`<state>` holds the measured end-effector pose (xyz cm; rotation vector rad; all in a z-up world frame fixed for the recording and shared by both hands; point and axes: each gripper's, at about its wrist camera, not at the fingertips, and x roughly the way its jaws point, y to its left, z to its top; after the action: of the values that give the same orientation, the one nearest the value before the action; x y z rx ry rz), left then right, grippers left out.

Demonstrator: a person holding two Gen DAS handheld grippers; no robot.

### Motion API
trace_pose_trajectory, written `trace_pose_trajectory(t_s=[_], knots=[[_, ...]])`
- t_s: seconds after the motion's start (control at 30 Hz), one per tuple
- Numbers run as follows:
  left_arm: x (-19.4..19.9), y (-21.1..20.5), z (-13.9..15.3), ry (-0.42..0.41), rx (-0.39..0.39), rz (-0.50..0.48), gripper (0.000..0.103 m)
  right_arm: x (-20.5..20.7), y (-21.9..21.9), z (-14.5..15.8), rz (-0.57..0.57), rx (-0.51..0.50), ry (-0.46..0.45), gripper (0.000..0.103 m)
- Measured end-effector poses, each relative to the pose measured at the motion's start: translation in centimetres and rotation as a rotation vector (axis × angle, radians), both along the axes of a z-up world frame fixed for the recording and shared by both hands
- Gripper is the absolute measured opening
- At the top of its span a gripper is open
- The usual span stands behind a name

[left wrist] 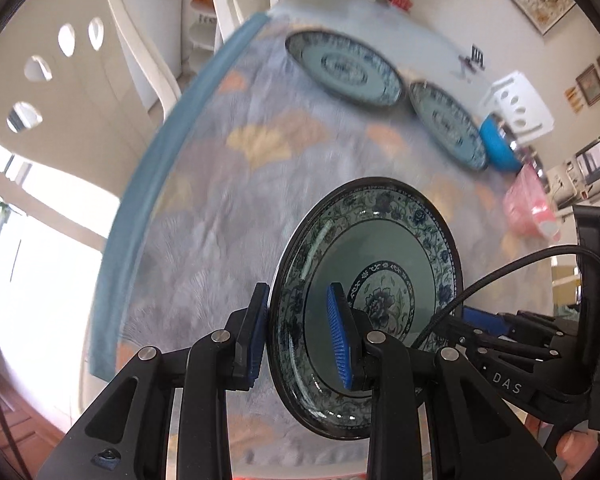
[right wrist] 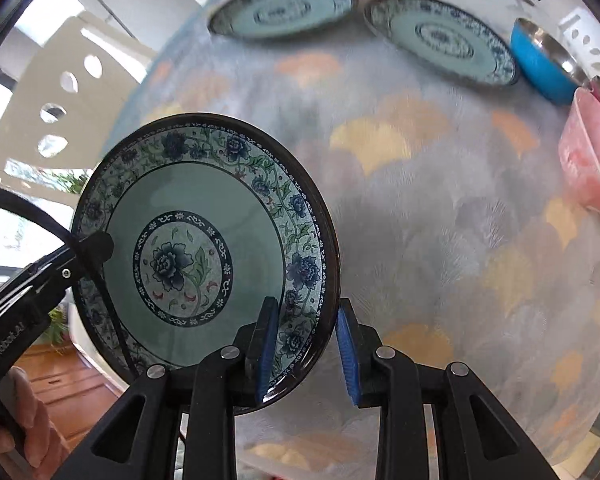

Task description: Organize plates and bowls

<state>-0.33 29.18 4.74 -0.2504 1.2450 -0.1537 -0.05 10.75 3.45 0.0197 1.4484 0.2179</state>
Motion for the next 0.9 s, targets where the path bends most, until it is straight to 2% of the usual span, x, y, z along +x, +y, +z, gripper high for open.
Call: trace_pose_trajectory(t_s=[0.13,0.43,0.6,0.7,0.9], knots=[[-0.5,0.0,-1.0,0.024,0.004,-0.003,0.026,-0.3,0.1,-1.4,0.009,-0.017,0.032,0.028],[0.0,0.8,-1.9,0.053,-0.019,0.010,0.026,-0.4,0.6,-1.6,0.009,-0.024,0.030,0.028],[0.3,2.1,-1.2,0.032,-0.013,0.046,0.026,0.3,-0.1,-0.1,-0.013,-0.035,-0.003,0.028],[0.8,3.0,-0.3,0.012,-0.019,0.071,0.026,0.8,-1.2,1.3,-0.043,-0.003,-0.022,0.028],[2.8,2.8,3.5,-0.091,-0.002,0.051,0.026,1.3,-2.9,5.0,-0.089,0.054,-0.106,0.028]])
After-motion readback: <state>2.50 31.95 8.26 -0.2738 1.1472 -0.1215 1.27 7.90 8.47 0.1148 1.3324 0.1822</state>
